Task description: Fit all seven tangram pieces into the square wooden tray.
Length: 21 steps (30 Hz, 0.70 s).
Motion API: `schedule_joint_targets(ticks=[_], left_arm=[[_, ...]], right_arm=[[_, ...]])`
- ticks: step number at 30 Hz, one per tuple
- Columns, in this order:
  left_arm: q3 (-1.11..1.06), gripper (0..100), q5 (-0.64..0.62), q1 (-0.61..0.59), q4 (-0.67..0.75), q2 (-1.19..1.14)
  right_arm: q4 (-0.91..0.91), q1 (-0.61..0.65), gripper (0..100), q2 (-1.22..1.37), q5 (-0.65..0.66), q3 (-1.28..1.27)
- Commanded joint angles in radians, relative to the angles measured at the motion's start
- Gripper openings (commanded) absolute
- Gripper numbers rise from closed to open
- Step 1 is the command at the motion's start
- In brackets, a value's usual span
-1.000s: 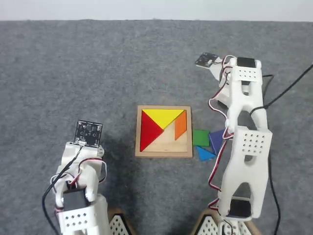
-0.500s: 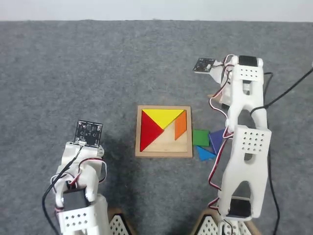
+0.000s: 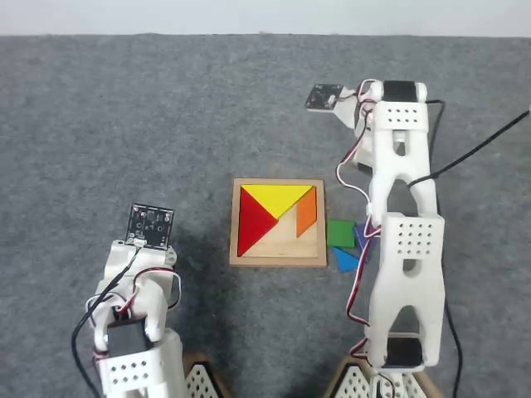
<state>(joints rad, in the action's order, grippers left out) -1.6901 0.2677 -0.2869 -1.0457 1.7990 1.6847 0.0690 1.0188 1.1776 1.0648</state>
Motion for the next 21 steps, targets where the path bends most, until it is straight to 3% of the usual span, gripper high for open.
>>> schedule_joint_targets(ticks=[1, 21], left_arm=[[0.007, 1, 0.014, -0.008, -0.006, 0.012], [0.007, 1, 0.014, -0.008, -0.006, 0.012]], right_arm=[[-0.036, -0.001, 13.5, 0.018, 0.04, 0.049], [-0.09, -0.042, 12.8, 0.059, 0.061, 0.049]])
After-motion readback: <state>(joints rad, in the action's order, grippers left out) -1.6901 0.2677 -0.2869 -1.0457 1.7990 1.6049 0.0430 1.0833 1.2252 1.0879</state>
